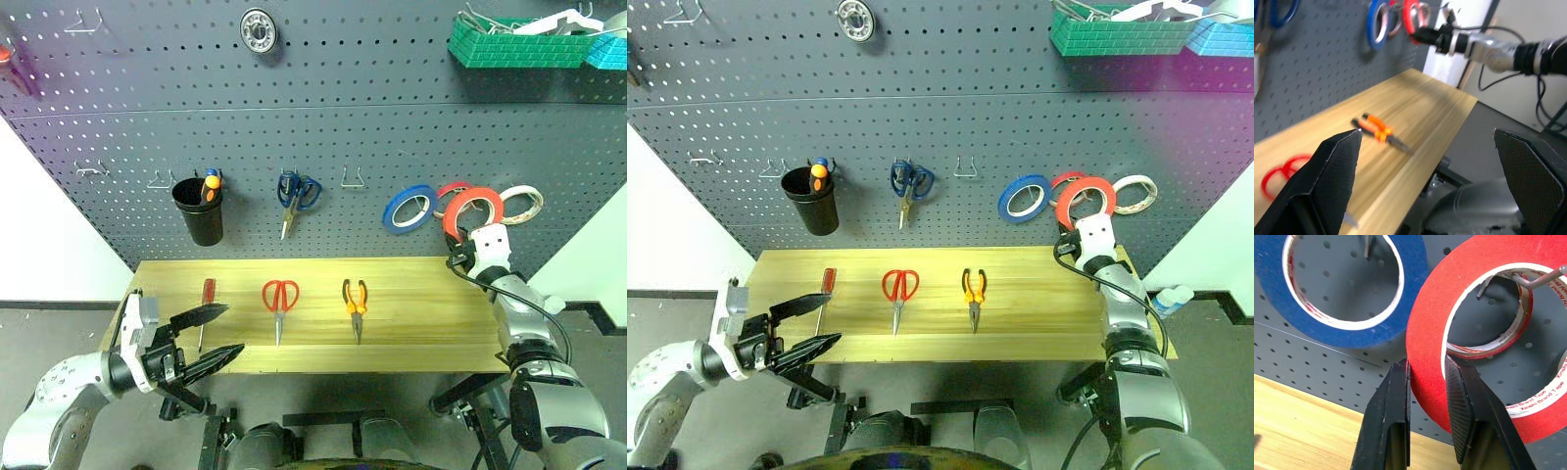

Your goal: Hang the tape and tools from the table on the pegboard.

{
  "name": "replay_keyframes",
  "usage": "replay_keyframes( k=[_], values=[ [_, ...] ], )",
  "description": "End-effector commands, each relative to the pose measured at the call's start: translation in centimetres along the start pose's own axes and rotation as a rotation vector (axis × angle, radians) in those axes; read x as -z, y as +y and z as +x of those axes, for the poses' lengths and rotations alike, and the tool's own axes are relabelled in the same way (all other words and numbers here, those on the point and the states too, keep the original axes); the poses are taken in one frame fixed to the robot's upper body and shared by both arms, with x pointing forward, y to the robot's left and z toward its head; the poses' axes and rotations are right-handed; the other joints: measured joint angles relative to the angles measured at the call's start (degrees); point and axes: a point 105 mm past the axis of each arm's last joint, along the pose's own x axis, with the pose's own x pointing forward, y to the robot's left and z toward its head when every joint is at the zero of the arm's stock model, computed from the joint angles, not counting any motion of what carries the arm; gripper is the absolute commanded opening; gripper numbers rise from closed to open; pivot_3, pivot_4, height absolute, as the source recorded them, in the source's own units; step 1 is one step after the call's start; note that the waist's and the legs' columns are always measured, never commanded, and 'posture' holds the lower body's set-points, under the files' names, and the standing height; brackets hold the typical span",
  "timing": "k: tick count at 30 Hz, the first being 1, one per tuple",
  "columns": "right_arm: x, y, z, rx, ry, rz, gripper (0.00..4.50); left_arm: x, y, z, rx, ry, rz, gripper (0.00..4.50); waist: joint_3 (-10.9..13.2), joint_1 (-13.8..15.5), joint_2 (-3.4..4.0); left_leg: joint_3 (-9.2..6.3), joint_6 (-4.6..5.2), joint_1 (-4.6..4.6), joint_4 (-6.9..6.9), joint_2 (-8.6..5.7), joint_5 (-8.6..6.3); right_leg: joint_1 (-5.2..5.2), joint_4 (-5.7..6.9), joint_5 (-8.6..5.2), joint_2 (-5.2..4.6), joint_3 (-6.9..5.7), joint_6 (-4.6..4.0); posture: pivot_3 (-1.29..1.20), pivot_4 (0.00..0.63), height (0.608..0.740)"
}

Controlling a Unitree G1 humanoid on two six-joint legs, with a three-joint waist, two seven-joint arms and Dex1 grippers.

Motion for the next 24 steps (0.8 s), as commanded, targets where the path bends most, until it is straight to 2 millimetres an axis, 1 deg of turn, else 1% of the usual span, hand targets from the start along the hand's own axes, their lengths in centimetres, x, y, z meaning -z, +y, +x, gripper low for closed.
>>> replay_keyframes(
  k=[1,3,4,7,8,12,17,21,24],
  values=[
    [-1.4,-0.7,0.6,0.023,-0.039,-0.051,2.22,-0.6,0.1,-0.4,0.008,-0.015,0.059,4.50,0.0,0.1,0.00,0.00,0.00,0.00,0.01,0.00,0.00,0.00,0.00,0.00,-0.01,0.00,0.00,-0.11,0.000,0.740],
    [-1.3,-0.6,0.6,0.018,-0.032,-0.054,2.91,-0.5,0.1,-0.4,0.009,-0.015,0.060,4.50,0.0,0.0,0.01,0.00,0.00,0.00,0.00,0.00,0.00,0.01,-0.01,0.00,-0.02,0.00,0.00,-0.11,0.000,0.740],
    [-1.2,-0.4,0.5,0.008,-0.032,-0.042,3.18,-0.5,0.1,-0.4,0.010,-0.015,0.061,4.50,0.0,0.0,0.01,0.00,0.00,0.00,-0.01,0.00,0.00,0.01,-0.02,0.00,-0.01,0.00,0.00,-0.11,0.000,0.740],
    [-0.7,-0.2,0.3,-0.009,-0.023,-0.017,4.24,-0.4,0.1,-0.5,0.011,-0.015,0.061,4.50,0.0,0.0,0.02,0.00,0.00,-0.01,-0.04,0.00,0.00,-0.01,-0.02,0.00,-0.01,0.00,0.00,-0.11,0.000,0.740],
    [-0.6,0.0,0.2,-0.021,-0.019,-0.004,4.46,-0.4,0.1,-0.5,0.011,-0.015,0.062,4.50,0.0,-0.1,0.02,0.00,0.00,-0.01,-0.04,0.00,0.00,-0.01,-0.02,0.00,0.00,0.00,0.00,-0.11,0.000,0.740],
    [0.4,0.3,-0.4,-0.041,0.007,0.012,4.46,-0.5,0.1,-0.4,0.012,-0.014,0.065,4.50,0.0,-0.1,0.02,0.00,0.01,0.00,-0.03,0.00,0.00,0.01,-0.02,0.00,0.00,0.00,0.00,-0.11,0.000,0.740],
    [0.8,0.7,-1.4,-0.056,0.002,0.049,4.46,-0.7,0.0,-0.2,0.013,-0.016,0.066,4.50,0.0,0.0,0.02,0.00,0.01,-0.01,-0.03,0.00,0.00,0.01,-0.02,-0.01,-0.01,0.00,0.01,-0.12,0.000,0.740],
    [0.8,2.8,-1.8,-0.118,0.026,0.152,4.46,-0.9,0.1,0.0,0.012,-0.017,0.070,4.50,0.0,-0.1,0.02,-0.01,0.01,-0.01,-0.04,0.02,-0.01,0.01,-0.01,-0.01,-0.01,0.01,0.02,-0.12,0.000,0.740],
    [1.0,4.8,-1.7,-0.143,0.100,0.122,4.46,-0.9,0.1,0.1,0.012,-0.017,0.073,4.50,0.0,-0.1,0.04,-0.02,0.01,0.00,-0.05,0.05,-0.01,-0.02,0.02,-0.01,0.01,0.02,0.02,-0.12,0.000,0.740]
  ],
)
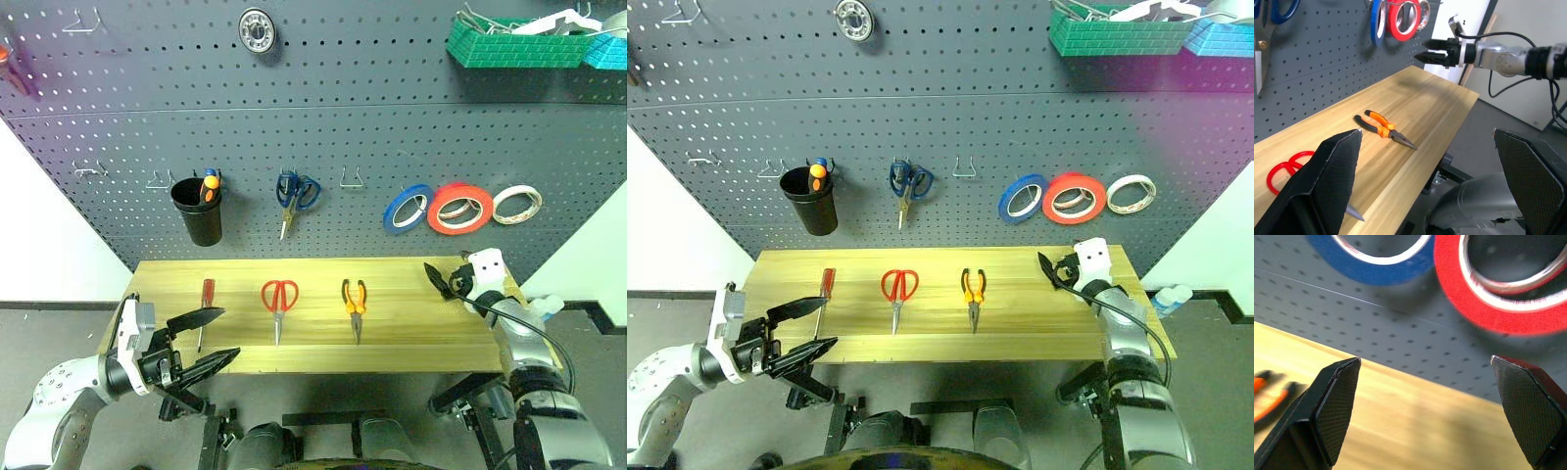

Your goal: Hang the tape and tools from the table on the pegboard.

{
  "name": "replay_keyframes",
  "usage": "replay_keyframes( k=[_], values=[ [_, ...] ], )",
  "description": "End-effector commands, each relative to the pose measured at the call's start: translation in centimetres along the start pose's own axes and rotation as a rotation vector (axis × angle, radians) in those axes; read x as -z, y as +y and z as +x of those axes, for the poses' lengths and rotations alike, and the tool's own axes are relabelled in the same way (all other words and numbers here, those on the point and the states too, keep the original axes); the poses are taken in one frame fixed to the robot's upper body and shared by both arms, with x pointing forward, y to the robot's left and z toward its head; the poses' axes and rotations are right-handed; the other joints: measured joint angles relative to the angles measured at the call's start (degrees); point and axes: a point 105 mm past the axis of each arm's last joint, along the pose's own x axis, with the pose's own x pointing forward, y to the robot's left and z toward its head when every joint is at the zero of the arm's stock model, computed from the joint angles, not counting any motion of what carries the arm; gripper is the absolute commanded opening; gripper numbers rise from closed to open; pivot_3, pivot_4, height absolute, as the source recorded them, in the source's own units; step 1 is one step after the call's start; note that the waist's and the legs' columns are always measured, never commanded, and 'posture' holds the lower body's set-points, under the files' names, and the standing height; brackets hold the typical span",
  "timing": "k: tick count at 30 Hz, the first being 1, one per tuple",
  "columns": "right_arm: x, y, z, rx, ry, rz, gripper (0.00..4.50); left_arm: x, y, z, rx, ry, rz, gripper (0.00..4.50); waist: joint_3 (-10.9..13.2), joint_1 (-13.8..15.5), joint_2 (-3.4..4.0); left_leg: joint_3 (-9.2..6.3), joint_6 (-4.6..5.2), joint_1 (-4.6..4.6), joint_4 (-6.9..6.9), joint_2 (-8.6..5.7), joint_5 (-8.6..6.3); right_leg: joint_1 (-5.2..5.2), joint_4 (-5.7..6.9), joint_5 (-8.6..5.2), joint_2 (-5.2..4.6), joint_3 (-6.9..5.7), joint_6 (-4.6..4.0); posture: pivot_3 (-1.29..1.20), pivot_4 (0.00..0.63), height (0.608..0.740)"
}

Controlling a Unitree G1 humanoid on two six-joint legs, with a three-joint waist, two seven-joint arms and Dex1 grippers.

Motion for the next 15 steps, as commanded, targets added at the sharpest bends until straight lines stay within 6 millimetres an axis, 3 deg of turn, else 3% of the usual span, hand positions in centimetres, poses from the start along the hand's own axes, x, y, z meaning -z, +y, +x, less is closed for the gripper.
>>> replay_keyframes(
  k=[1,4,7,15],
  values=[
    [-1.9,1.6,1.1,-0.004,0.013,-0.014,4.46,-1.0,0.0,0.1,0.008,-0.015,0.045,4.50,0.0,0.0,0.02,0.00,0.00,0.00,-0.01,0.00,0.00,-0.01,0.00,0.00,0.00,0.00,0.00,-0.12,0.000,0.740],
    [-3.1,3.2,1.9,-0.001,0.013,0.105,4.46,-0.9,-0.1,0.1,0.008,-0.013,0.044,4.50,0.0,0.2,0.03,0.00,-0.01,-0.05,-0.02,0.00,0.00,-0.08,0.03,0.00,0.00,0.00,0.00,-0.11,0.000,0.740],
    [-3.9,5.6,2.8,-0.025,0.025,0.088,4.46,-1.0,-0.3,0.0,0.007,-0.008,0.046,4.50,0.0,0.3,0.03,0.00,-0.01,-0.17,-0.05,0.00,0.00,-0.21,0.02,0.00,0.00,0.00,0.00,-0.10,0.000,0.740],
    [0.5,8.9,4.0,-0.005,0.285,0.208,4.46,-1.3,-1.1,0.1,-0.007,-0.011,0.046,4.50,0.0,1.2,0.00,0.04,-0.01,-0.78,-0.02,-0.04,0.00,-0.81,-0.02,0.03,-0.03,-0.01,-0.03,-0.07,0.000,0.740]
  ],
)
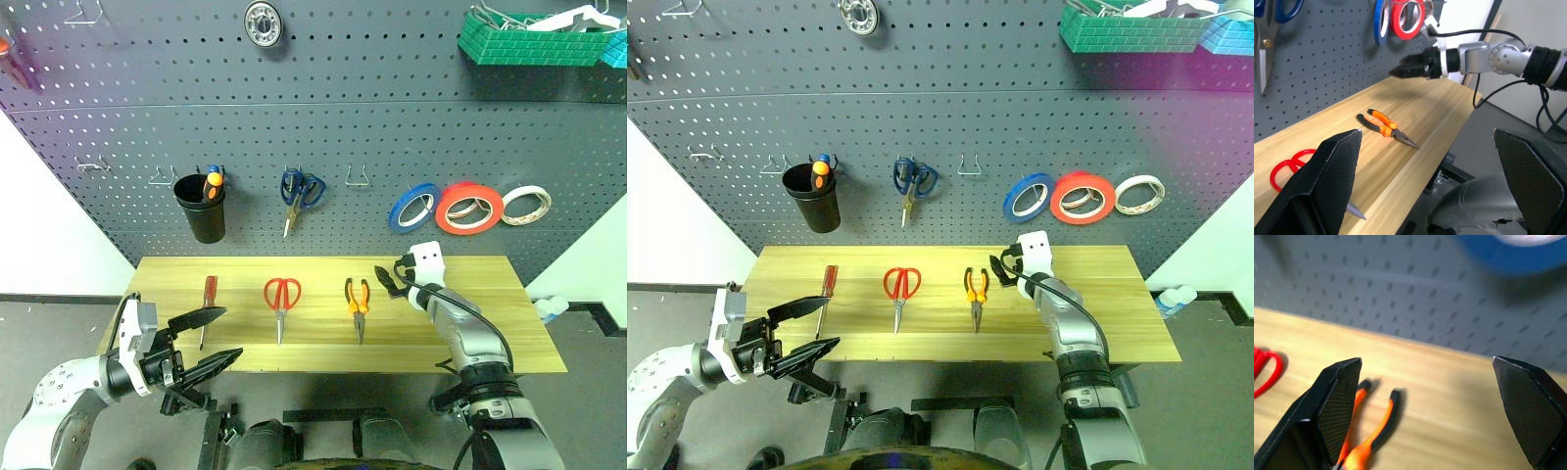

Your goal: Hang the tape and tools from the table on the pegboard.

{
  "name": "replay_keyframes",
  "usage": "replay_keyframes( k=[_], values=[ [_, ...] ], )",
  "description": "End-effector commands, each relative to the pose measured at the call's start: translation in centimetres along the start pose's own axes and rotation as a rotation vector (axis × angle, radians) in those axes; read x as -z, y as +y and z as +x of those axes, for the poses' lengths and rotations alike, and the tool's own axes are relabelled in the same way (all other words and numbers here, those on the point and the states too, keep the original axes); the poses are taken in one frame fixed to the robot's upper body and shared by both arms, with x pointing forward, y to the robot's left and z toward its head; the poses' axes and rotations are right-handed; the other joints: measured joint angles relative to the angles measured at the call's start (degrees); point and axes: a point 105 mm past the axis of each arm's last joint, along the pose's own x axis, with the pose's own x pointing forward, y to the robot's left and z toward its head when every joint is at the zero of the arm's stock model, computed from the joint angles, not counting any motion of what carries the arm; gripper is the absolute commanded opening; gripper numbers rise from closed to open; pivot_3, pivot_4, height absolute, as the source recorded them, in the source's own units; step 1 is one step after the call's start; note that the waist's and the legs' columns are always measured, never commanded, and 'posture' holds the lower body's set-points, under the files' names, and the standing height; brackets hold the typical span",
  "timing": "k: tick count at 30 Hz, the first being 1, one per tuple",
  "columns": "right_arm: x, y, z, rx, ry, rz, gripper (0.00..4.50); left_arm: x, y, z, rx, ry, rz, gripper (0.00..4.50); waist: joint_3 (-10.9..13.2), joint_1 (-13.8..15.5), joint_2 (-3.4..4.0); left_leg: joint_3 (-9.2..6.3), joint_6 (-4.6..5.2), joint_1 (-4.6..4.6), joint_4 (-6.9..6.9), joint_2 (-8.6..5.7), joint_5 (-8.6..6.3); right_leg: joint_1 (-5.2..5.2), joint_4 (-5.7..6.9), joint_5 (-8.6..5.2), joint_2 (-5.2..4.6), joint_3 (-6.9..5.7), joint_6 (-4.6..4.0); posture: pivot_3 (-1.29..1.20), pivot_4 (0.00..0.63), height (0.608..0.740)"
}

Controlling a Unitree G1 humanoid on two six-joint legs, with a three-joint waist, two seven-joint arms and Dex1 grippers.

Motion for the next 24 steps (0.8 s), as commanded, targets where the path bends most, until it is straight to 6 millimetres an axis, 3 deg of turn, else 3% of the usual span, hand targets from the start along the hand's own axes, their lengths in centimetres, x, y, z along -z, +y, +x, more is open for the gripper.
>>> replay_keyframes(
  k=[1,13,24],
  values=[
    [0.3,1.7,0.7,-0.009,0.051,0.025,4.46,-1.3,-0.3,0.0,-0.006,-0.021,0.039,4.50,0.0,0.5,0.01,0.00,0.00,0.00,-0.02,0.00,0.00,-0.01,0.00,0.00,0.00,0.00,0.00,-0.07,0.000,0.740],
    [0.5,5.2,1.2,-0.073,0.114,0.072,4.46,-1.8,-1.1,0.0,-0.019,-0.016,0.031,4.50,0.0,1.0,0.06,-0.01,0.00,-0.01,-0.03,0.00,0.00,-0.04,0.04,0.00,0.04,-0.02,0.00,-0.03,0.000,0.740],
    [1.6,5.5,1.5,0.000,0.196,0.025,4.46,-2.2,-1.8,-0.1,-0.025,-0.009,0.021,4.50,0.0,1.0,0.05,-0.01,0.00,-0.01,-0.02,0.00,0.00,-0.04,0.05,0.00,0.06,-0.04,0.01,-0.02,0.000,0.740]
  ],
)
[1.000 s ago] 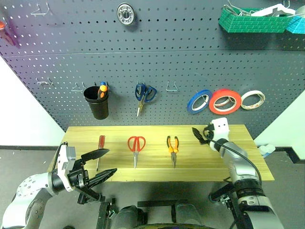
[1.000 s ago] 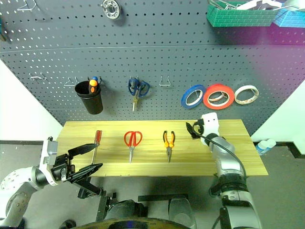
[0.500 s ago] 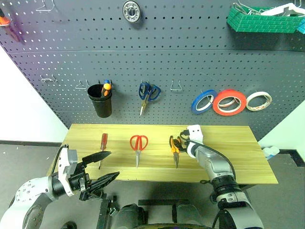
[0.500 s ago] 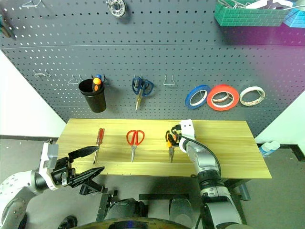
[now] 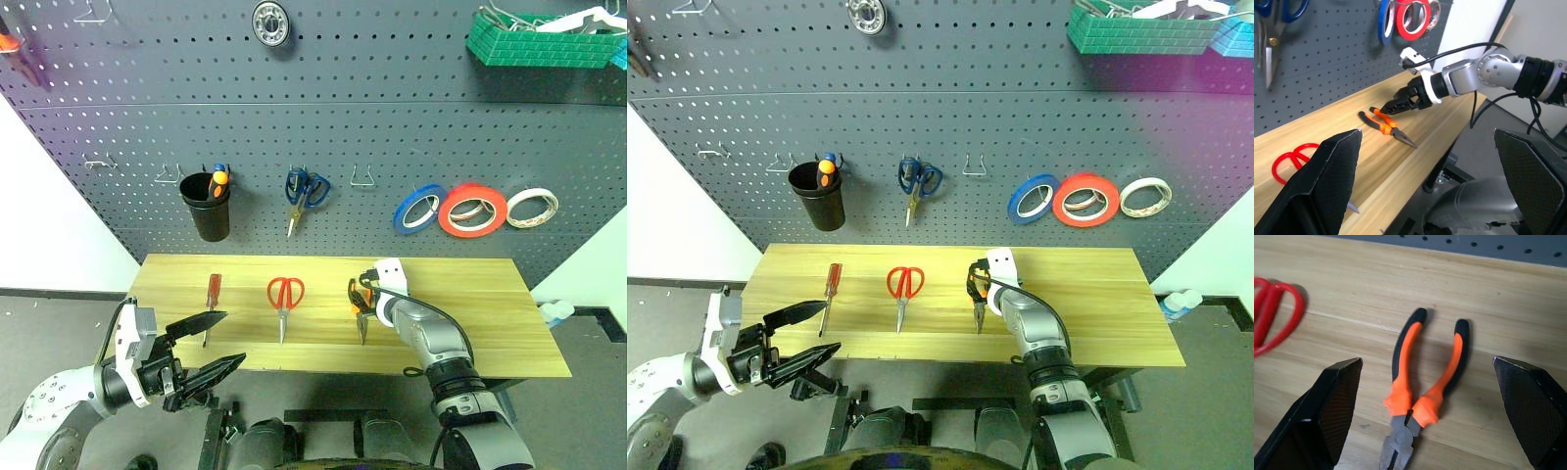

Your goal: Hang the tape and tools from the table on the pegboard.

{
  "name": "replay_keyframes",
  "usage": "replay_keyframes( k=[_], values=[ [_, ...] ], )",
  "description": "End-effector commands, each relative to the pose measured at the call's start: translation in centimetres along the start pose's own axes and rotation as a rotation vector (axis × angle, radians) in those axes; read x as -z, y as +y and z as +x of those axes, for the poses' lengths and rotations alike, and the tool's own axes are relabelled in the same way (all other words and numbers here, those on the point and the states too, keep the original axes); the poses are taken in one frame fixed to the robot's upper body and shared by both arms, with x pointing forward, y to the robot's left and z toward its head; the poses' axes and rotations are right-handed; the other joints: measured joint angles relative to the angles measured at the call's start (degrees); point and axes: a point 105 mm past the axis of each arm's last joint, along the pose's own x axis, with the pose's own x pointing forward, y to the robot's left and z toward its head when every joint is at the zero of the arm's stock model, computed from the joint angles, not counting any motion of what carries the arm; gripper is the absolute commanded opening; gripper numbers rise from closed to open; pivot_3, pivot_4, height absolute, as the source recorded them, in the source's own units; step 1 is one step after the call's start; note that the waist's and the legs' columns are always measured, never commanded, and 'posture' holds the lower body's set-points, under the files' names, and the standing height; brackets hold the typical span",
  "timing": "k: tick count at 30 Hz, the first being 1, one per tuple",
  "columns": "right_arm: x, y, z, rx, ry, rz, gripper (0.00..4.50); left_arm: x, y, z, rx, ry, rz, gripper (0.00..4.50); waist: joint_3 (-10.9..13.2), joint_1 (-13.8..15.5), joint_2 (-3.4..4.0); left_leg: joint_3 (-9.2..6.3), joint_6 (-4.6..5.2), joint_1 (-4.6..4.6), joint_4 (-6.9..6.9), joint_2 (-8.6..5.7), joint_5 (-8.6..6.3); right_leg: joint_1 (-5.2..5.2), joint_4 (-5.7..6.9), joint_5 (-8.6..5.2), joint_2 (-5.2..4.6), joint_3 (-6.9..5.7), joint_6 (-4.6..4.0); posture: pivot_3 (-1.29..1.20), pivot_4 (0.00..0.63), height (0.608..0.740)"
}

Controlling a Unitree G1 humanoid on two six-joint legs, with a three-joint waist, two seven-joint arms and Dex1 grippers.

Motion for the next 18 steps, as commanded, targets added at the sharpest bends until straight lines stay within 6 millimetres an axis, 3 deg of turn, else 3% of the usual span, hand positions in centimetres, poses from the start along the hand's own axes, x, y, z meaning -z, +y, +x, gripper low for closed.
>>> replay_keyframes(
  k=[1,5,18],
  values=[
    [-1.8,1.0,0.1,-0.013,-0.040,-0.008,4.46,-1.1,-0.2,-0.1,0.001,-0.015,0.035,4.50,0.0,0.0,0.00,0.00,0.00,0.00,0.00,0.00,0.00,0.00,0.00,0.00,0.01,0.00,0.00,-0.02,0.000,0.740],
    [-1.9,1.9,0.5,-0.027,-0.032,-0.013,4.46,-1.2,-0.4,0.0,0.002,-0.016,0.032,4.50,0.0,0.0,-0.01,0.00,0.00,0.00,0.01,0.00,0.00,0.01,0.01,0.00,0.02,-0.01,0.00,-0.01,0.000,0.740],
    [-1.5,1.8,1.6,0.032,0.007,-0.027,4.46,-1.5,-1.0,-0.4,-0.005,-0.008,0.030,4.50,0.0,1.1,0.00,0.00,0.00,0.00,0.01,0.00,0.00,0.00,0.00,0.00,0.05,-0.02,0.00,0.01,0.014,0.740]
  ],
)
